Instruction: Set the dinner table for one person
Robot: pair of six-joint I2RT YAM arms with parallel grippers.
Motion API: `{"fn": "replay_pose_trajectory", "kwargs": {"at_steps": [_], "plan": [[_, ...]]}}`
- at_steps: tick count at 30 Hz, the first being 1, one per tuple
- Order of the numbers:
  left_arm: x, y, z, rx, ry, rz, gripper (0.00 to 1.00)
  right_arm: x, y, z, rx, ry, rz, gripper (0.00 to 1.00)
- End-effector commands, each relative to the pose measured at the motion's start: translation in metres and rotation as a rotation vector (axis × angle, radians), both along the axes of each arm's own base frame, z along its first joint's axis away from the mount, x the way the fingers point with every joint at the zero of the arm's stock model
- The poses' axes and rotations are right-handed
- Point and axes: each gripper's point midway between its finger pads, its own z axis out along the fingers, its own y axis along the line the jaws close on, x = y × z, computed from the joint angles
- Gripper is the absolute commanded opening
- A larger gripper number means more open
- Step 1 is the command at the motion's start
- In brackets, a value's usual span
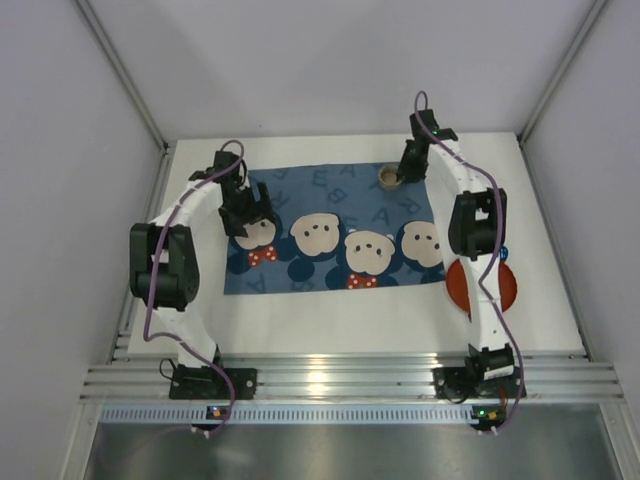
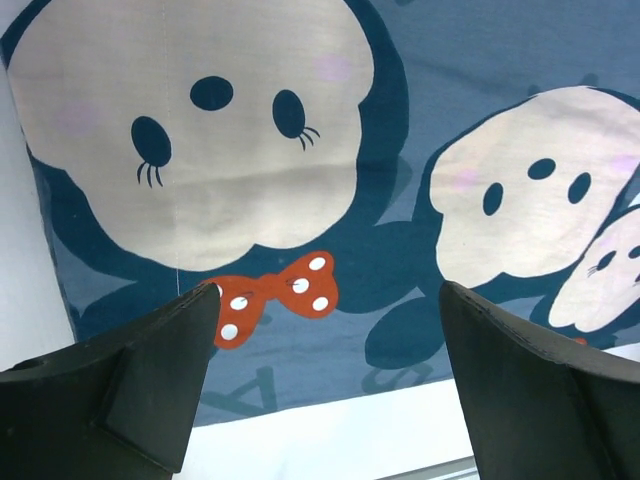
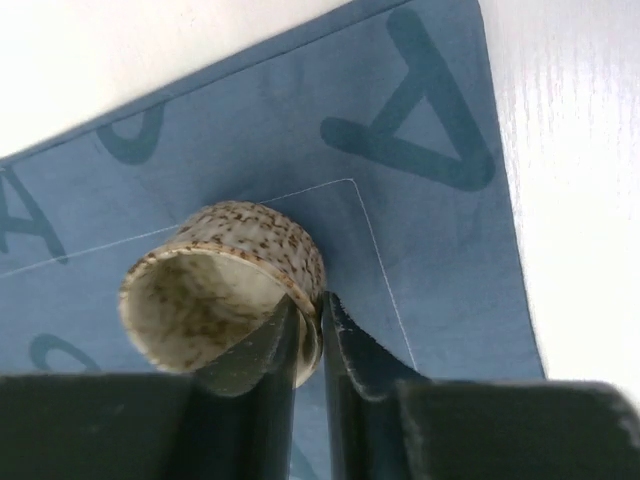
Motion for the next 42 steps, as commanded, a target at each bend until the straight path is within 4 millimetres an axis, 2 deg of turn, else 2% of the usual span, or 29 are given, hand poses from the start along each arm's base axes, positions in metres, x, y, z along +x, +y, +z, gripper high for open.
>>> {"fn": "replay_pose_trajectory", "kwargs": {"at_steps": [1, 2, 3, 7, 8, 10, 11, 13, 14, 16, 17, 19, 20, 21, 22, 23, 24, 25, 29, 32, 39, 42], "plan": [[-0.009, -0.003, 0.025, -0.011, -0.020, 0.026, 0.96, 0.002, -0.001, 0.037, -0.002, -0.066, 0.008, 0.30], [-0.010, -0.004, 0.032, -0.009, -0.038, 0.026, 0.96, 0.001, -0.001, 0.042, -0.004, -0.074, 0.015, 0.47], [-0.016, -0.004, 0.033, -0.006, -0.028, 0.022, 0.96, 0.000, 0.000, 0.044, -0.011, -0.077, 0.029, 0.52], [-0.036, -0.013, 0.044, 0.051, -0.013, -0.020, 0.96, 0.001, -0.009, 0.079, -0.040, -0.148, 0.078, 0.59], [-0.040, -0.012, 0.052, 0.079, -0.027, -0.021, 0.96, -0.001, -0.014, 0.104, -0.040, -0.193, 0.077, 0.61], [-0.054, -0.020, 0.062, 0.110, -0.043, -0.056, 0.96, -0.008, -0.039, 0.112, -0.074, -0.209, 0.048, 0.62], [-0.060, -0.023, 0.063, 0.119, -0.039, -0.067, 0.96, -0.022, -0.056, 0.121, -0.083, -0.207, 0.017, 0.64], [-0.074, -0.036, 0.067, 0.126, -0.042, -0.097, 0.96, -0.036, -0.074, 0.126, -0.090, -0.211, -0.010, 0.65], [-0.081, -0.039, 0.064, 0.130, -0.033, -0.101, 0.96, -0.057, -0.088, 0.122, -0.096, -0.179, -0.032, 0.65], [-0.089, -0.052, 0.062, 0.103, -0.032, -0.099, 0.96, -0.079, -0.099, 0.112, -0.108, -0.136, -0.046, 0.65], [-0.097, -0.058, 0.059, 0.068, -0.022, -0.103, 0.96, -0.103, -0.111, 0.101, -0.113, -0.088, -0.066, 0.65], [-0.099, -0.070, 0.064, 0.023, -0.049, -0.091, 0.96, -0.128, -0.122, 0.090, -0.113, -0.032, -0.096, 0.65], [-0.102, -0.073, 0.061, 0.015, -0.046, -0.094, 0.96, -0.152, -0.140, 0.082, -0.083, 0.010, -0.155, 0.66], [-0.104, -0.079, 0.062, 0.004, -0.053, -0.103, 0.96, -0.162, -0.146, 0.079, -0.053, 0.020, -0.177, 0.67], [-0.104, -0.083, 0.060, -0.001, -0.059, -0.108, 0.95, -0.186, -0.163, 0.070, -0.001, 0.047, -0.235, 0.67], [-0.106, -0.087, 0.058, -0.002, -0.059, -0.121, 0.96, -0.194, -0.155, 0.069, 0.123, 0.043, -0.228, 0.67], [-0.107, -0.090, 0.057, -0.009, -0.057, -0.129, 0.96, -0.199, -0.161, 0.068, 0.173, 0.024, -0.245, 0.66], [-0.107, -0.093, 0.055, -0.011, -0.053, -0.138, 0.96, -0.216, -0.177, 0.065, 0.195, 0.027, -0.299, 0.65], [-0.113, -0.105, 0.053, -0.028, -0.065, -0.204, 0.96, -0.262, -0.217, 0.067, 0.038, 0.079, -0.476, 0.66], [-0.120, -0.111, 0.055, -0.052, -0.052, -0.245, 0.95, -0.289, -0.231, 0.068, -0.053, 0.138, -0.556, 0.68], [-0.138, -0.110, 0.068, -0.064, -0.058, -0.307, 0.95, -0.337, -0.243, 0.039, -0.109, 0.261, -0.642, 0.69], [-0.142, -0.107, 0.062, -0.051, -0.053, -0.318, 0.95, -0.354, -0.251, 0.036, -0.158, 0.285, -0.656, 0.68]]}}
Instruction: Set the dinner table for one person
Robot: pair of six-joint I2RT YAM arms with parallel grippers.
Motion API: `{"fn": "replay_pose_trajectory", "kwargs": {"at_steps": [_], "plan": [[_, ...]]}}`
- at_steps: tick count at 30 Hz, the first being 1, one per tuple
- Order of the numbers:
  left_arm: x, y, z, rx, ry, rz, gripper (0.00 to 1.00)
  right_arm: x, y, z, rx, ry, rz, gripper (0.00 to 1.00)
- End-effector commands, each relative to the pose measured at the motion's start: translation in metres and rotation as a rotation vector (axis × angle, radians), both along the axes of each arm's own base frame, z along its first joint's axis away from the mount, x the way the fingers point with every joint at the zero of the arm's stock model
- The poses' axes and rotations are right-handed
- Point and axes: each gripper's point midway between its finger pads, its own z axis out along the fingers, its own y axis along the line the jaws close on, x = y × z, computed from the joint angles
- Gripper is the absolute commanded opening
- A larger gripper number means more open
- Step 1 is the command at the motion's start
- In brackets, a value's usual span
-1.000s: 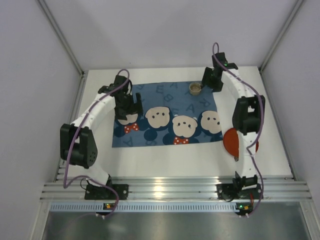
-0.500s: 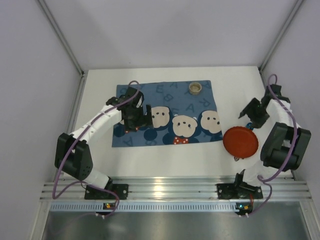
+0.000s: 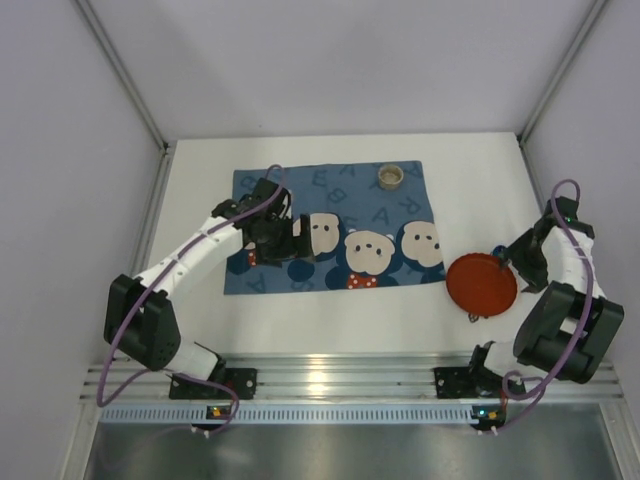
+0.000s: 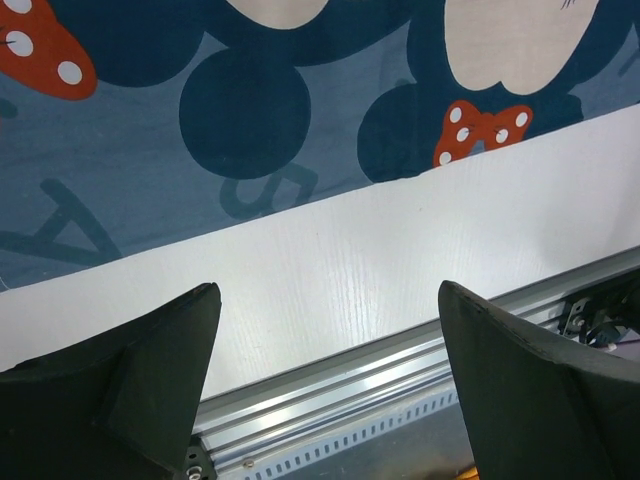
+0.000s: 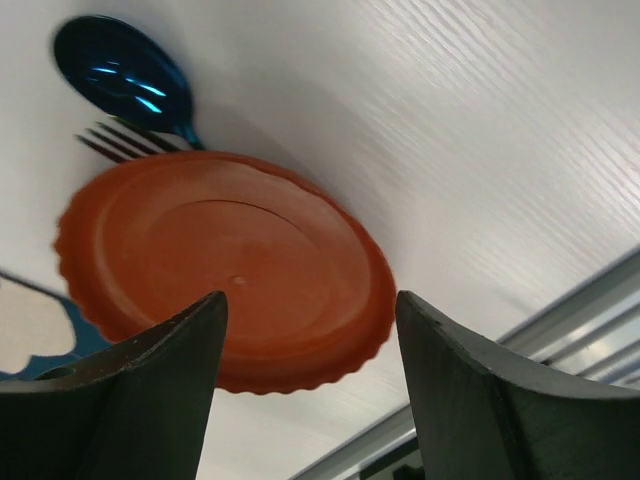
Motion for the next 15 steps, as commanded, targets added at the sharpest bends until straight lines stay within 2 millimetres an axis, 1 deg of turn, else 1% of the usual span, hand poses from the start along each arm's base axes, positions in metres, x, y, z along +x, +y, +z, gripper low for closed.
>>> {"fn": "replay_pose_trajectory", "kwargs": {"at_steps": [1, 4, 5, 9, 10, 12, 13, 14, 15], "plan": [[-0.012, 0.003, 0.002, -0.003, -0.008, -0.036, 0.95, -0.029, -0.016, 0.003, -0.077, 0.058, -0.035, 0.69], [-0.015, 0.004, -0.004, -0.003, 0.007, -0.023, 0.95, -0.039, -0.021, -0.004, -0.076, 0.088, -0.051, 0.69], [-0.015, 0.001, -0.004, -0.012, 0.004, -0.019, 0.95, -0.042, -0.024, -0.006, -0.081, 0.099, -0.052, 0.69], [-0.015, -0.003, 0.001, -0.012, -0.006, -0.011, 0.95, -0.035, -0.022, -0.012, -0.057, 0.078, -0.049, 0.68], [-0.014, -0.004, 0.002, -0.004, -0.010, -0.009, 0.95, -0.037, -0.019, -0.018, -0.043, 0.093, -0.047, 0.67], [-0.016, -0.004, 0.003, 0.014, -0.007, -0.015, 0.95, -0.033, -0.018, -0.025, -0.023, 0.092, -0.047, 0.66], [-0.014, -0.005, 0.006, 0.018, -0.016, -0.017, 0.95, -0.033, -0.014, -0.033, 0.012, 0.104, -0.050, 0.64], [-0.015, -0.004, 0.007, 0.023, -0.014, -0.019, 0.94, -0.028, -0.015, -0.037, 0.019, 0.084, -0.051, 0.64], [-0.017, -0.003, 0.006, 0.034, -0.005, -0.022, 0.94, -0.027, -0.014, -0.042, 0.033, 0.085, -0.052, 0.63]]}}
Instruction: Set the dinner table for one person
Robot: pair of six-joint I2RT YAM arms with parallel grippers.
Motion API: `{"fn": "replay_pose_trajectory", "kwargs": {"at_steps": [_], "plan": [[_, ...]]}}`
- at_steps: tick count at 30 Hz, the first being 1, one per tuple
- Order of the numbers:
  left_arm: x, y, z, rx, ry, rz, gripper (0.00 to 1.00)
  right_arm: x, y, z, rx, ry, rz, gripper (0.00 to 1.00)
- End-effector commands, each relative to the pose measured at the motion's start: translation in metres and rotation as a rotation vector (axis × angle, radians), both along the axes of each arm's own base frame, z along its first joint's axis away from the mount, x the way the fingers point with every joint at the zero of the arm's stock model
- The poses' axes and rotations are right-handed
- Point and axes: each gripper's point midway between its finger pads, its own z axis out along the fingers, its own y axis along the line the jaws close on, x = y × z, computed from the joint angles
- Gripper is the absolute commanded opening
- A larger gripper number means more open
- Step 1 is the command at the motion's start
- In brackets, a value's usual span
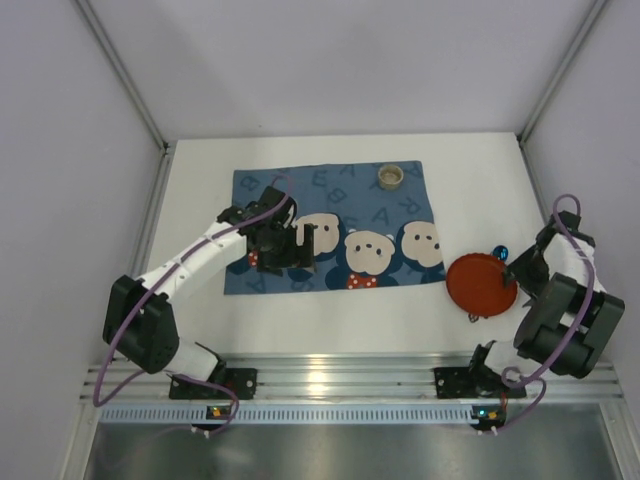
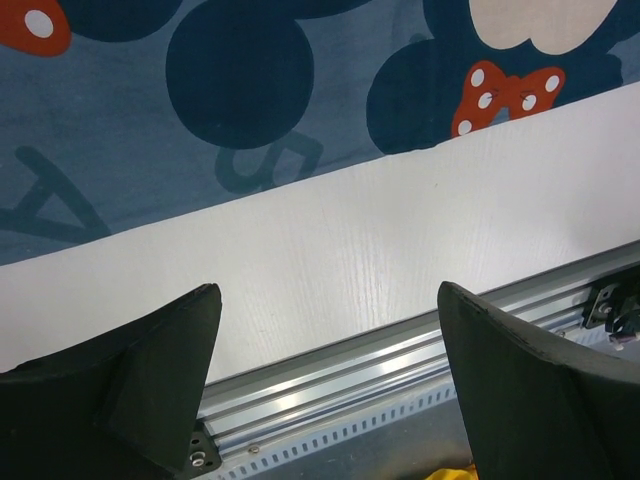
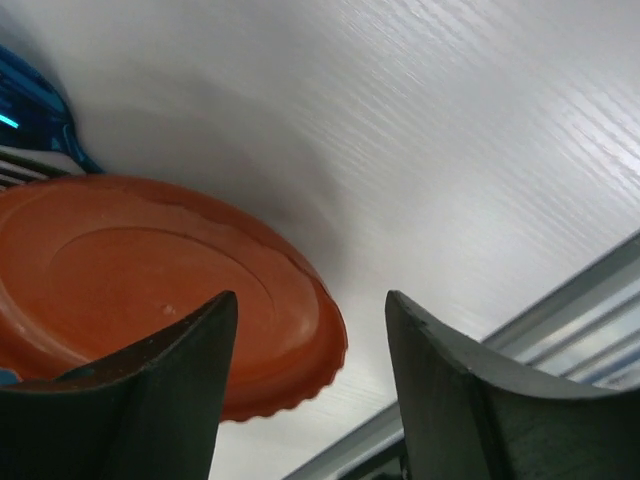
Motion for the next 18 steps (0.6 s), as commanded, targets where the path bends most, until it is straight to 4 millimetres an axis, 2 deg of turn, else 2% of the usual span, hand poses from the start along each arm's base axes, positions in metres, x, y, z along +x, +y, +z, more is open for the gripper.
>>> {"fn": "replay_pose_trajectory", "kwargs": {"at_steps": [1, 2, 3, 6, 7, 9, 10, 15, 18], "plan": [[0.006, -0.001, 0.019, 0.009, -0.043, 0.010, 0.94, 0.007, 0.001, -0.021, 0.051, -0.016, -0.012, 0.60], [0.006, -0.001, 0.020, 0.015, -0.042, 0.008, 0.94, 0.011, 0.002, -0.026, 0.063, -0.030, -0.010, 0.59], [0.006, -0.001, 0.021, 0.018, -0.041, 0.007, 0.94, 0.006, 0.006, -0.034, 0.084, -0.010, -0.009, 0.55], [0.007, -0.002, 0.023, 0.023, -0.040, 0.007, 0.94, 0.012, 0.010, -0.039, 0.112, -0.042, -0.009, 0.44], [0.006, -0.001, 0.023, 0.023, -0.037, 0.010, 0.94, 0.012, 0.011, -0.041, 0.113, -0.042, -0.013, 0.30], [0.006, -0.003, 0.023, 0.020, -0.035, 0.011, 0.94, 0.012, 0.010, -0.043, 0.111, -0.042, -0.012, 0.15], [0.005, -0.003, 0.022, 0.022, -0.034, 0.012, 0.94, 0.013, 0.010, -0.043, 0.110, -0.043, -0.011, 0.01], [0.005, -0.004, 0.017, 0.027, -0.032, 0.016, 0.94, 0.017, 0.009, -0.028, 0.088, -0.085, 0.019, 0.00], [0.004, -0.006, 0.014, 0.023, -0.028, 0.019, 0.94, 0.023, 0.020, -0.002, 0.099, -0.168, 0.049, 0.00]]}}
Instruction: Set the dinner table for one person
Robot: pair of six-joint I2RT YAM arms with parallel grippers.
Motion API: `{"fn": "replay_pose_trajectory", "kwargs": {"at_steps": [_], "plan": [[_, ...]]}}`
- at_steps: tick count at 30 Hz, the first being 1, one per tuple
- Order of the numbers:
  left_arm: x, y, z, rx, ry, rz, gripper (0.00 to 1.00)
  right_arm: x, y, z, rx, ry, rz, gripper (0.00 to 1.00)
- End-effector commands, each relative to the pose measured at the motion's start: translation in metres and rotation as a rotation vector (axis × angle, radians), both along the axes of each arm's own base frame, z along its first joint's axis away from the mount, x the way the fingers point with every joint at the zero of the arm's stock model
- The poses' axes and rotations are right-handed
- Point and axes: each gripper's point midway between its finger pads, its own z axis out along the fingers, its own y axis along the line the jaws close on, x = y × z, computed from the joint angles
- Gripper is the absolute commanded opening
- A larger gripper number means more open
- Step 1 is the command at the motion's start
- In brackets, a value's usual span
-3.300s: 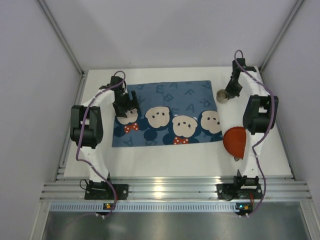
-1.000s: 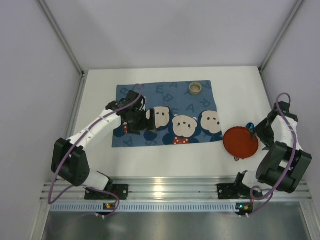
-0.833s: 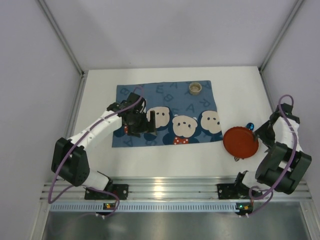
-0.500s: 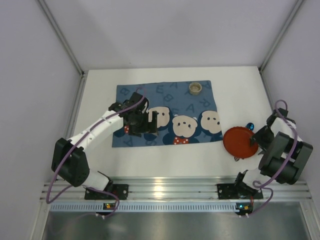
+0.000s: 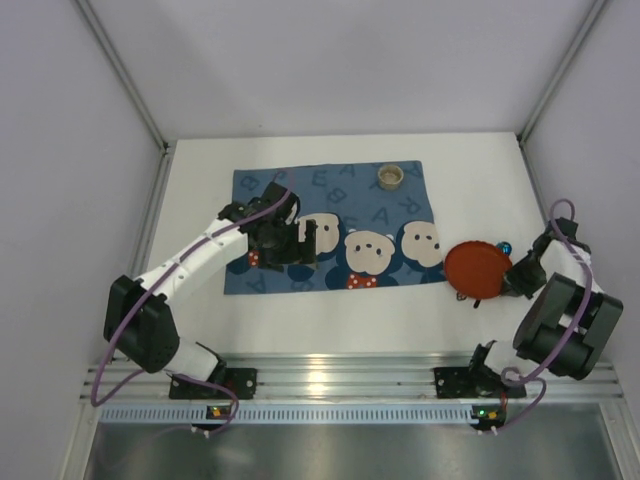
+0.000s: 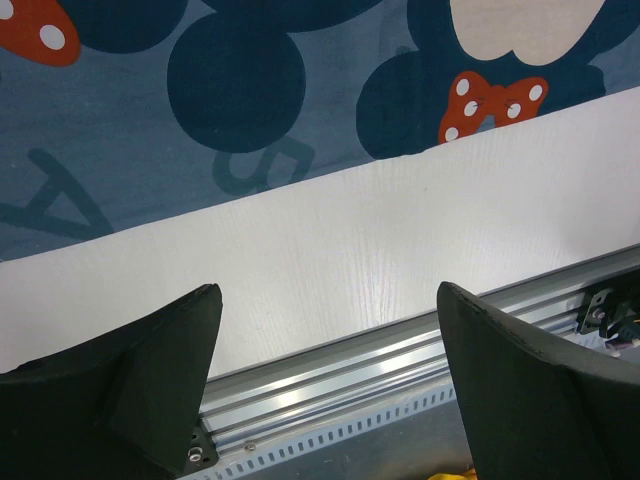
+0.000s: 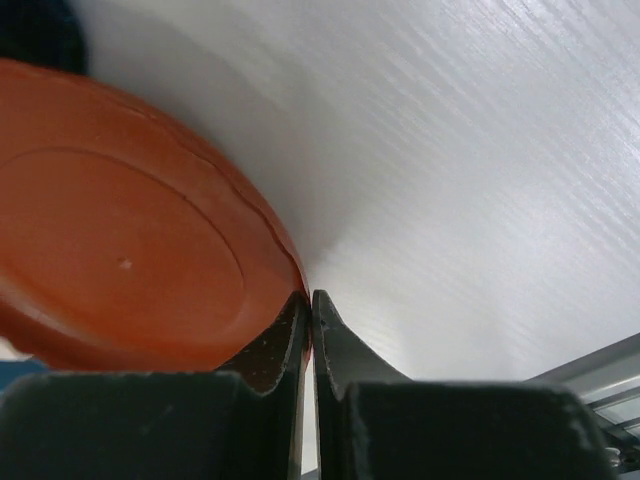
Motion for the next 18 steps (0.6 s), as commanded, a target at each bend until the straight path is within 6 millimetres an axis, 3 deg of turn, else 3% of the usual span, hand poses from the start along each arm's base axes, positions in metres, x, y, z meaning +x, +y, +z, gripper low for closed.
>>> {"fn": "replay_pose_trajectory", "kwargs": {"at_steps": [1, 5, 6, 8, 9, 11, 12, 14, 15, 17, 18], "plan": [[0.001, -0.003, 0.000, 0.000, -0.003, 0.017, 0.94, 0.016, 0.005, 0.037, -0.021, -0.133, 0.033, 0.00], [0.004, -0.010, -0.002, -0.009, -0.006, 0.016, 0.94, 0.040, 0.030, 0.085, 0.040, -0.306, 0.061, 0.00], [0.006, -0.012, -0.002, -0.012, -0.008, 0.015, 0.94, 0.053, 0.036, 0.107, 0.032, -0.374, 0.095, 0.00], [0.009, -0.016, -0.002, -0.010, -0.012, 0.012, 0.94, 0.063, 0.042, 0.130, 0.012, -0.415, 0.133, 0.00], [0.011, -0.017, -0.001, -0.013, -0.021, 0.012, 0.94, 0.077, 0.050, 0.155, -0.003, -0.477, 0.182, 0.00], [0.012, -0.019, 0.000, -0.015, -0.026, 0.010, 0.94, 0.092, 0.066, 0.178, 0.015, -0.542, 0.229, 0.00], [0.012, -0.019, 0.000, -0.017, -0.030, 0.010, 0.94, 0.105, 0.089, 0.195, 0.042, -0.590, 0.292, 0.00], [0.013, -0.017, -0.001, -0.008, -0.039, 0.011, 0.94, 0.122, 0.123, 0.212, 0.093, -0.658, 0.382, 0.00], [0.013, -0.015, -0.002, 0.003, -0.041, 0.008, 0.94, 0.132, 0.157, 0.215, 0.138, -0.663, 0.460, 0.00], [0.014, -0.009, -0.002, 0.028, -0.055, 0.016, 0.94, 0.145, 0.196, 0.217, 0.168, -0.679, 0.548, 0.00], [0.014, -0.007, -0.002, 0.037, -0.060, 0.018, 0.94, 0.153, 0.228, 0.213, 0.201, -0.657, 0.615, 0.00]]}}
